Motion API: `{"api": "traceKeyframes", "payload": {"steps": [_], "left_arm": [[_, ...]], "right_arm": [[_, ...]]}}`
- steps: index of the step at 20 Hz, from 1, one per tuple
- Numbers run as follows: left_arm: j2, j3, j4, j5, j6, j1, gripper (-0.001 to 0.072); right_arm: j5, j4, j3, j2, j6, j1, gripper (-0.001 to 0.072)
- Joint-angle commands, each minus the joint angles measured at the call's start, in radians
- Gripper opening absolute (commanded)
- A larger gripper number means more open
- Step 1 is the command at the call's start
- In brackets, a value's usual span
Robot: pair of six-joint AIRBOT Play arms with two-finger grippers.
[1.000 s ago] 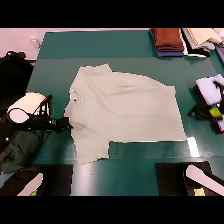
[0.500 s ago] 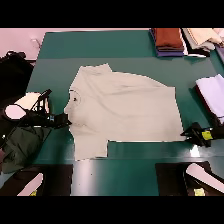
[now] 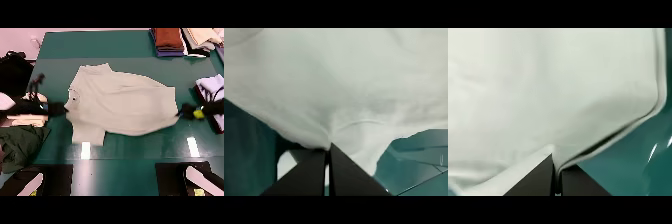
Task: Fold the shirts.
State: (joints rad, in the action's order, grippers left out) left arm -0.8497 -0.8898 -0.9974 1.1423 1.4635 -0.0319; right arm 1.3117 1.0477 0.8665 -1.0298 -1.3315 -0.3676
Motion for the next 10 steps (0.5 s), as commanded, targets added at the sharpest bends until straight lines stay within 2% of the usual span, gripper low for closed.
{"api": "traceKeyframes", "payload": {"steps": [1,7,10], "left_arm": [[0.001,-0.358,-0.025,0.079,-0.006,0.001,0.0021],[0.001,-1.153,-0.108,0.062,0.016,0.002,0.0020],[0.001,-1.351,-0.168,0.000,0.056,0.002,0.0020]], "right_arm": [[0.000,-0.004,0.319,0.133,0.001,0.077,0.0020],[0.007,0.002,0.921,0.248,0.001,-0.025,0.0020],[0.041,-0.001,1.102,0.242,-0.006,-0.103,0.0019]]}}
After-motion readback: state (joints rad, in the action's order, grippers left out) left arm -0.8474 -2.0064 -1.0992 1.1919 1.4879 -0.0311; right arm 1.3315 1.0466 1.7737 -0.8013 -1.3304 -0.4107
